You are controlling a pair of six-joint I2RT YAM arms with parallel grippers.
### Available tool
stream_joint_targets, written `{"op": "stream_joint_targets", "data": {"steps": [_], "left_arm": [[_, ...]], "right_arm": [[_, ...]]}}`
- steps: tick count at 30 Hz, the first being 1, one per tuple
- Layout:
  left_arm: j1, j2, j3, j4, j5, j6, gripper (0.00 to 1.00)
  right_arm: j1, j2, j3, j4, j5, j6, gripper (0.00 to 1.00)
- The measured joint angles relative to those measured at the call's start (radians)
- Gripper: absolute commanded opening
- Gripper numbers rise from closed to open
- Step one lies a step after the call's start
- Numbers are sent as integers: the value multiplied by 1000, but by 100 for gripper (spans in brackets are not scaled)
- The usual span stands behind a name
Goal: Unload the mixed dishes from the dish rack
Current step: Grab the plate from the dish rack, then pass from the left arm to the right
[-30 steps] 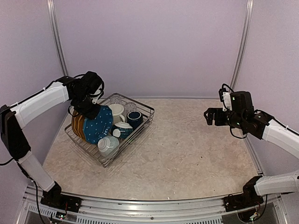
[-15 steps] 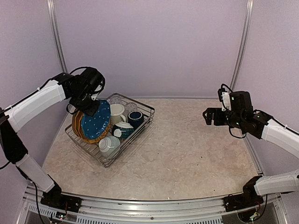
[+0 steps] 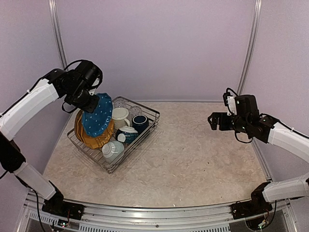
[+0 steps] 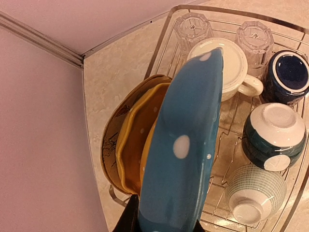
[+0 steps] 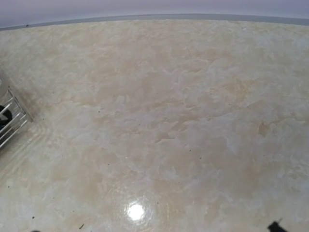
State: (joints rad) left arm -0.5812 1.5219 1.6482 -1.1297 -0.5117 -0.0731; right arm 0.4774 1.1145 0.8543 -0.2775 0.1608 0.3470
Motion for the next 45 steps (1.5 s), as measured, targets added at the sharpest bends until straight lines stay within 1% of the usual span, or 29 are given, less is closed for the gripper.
{"op": "stream_joint_targets", "data": {"steps": [5, 10, 13, 16, 17, 22, 26, 30, 32, 33, 36, 38, 40, 41, 45], "left_arm": [[0, -37, 44, -29, 46, -37, 0], [2, -52, 93, -36, 126, -91, 0], [20, -63, 113, -31, 219, -134, 0], [50, -76, 114, -6, 360, -187, 0], [60, -76, 114, 2, 386, -195, 0], [70, -71, 95, 119, 578, -263, 0], [55, -32, 95, 211, 697, -314, 0], [21, 45, 84, 302, 759, -382, 0], [8, 78, 43, 365, 778, -431, 0], [4, 88, 18, 393, 792, -452, 0], [-2, 122, -70, 470, 856, -521, 0], [-5, 143, -98, 488, 886, -550, 0], [-12, 158, -120, 512, 904, -573, 0], [-17, 158, -137, 532, 911, -582, 0], [-40, 153, -192, 609, 954, -619, 0]], "right_arm": [[0, 16, 0, 23, -33, 14, 100], [0, 48, 0, 61, -101, 42, 100], [0, 73, 0, 93, -159, 64, 100], [2, 95, 0, 135, -222, 95, 100], [3, 104, 0, 155, -248, 109, 100], [16, 165, 0, 274, -375, 202, 100], [48, 224, 1, 362, -465, 275, 100], [85, 273, 1, 472, -552, 352, 100], [90, 291, -6, 555, -596, 407, 100], [92, 299, -23, 630, -631, 451, 100], [94, 318, -45, 711, -663, 509, 96], [95, 336, -62, 763, -679, 542, 93], [95, 353, -87, 816, -691, 577, 86], [97, 362, -97, 832, -697, 591, 80], [101, 397, -108, 871, -716, 625, 74]]}}
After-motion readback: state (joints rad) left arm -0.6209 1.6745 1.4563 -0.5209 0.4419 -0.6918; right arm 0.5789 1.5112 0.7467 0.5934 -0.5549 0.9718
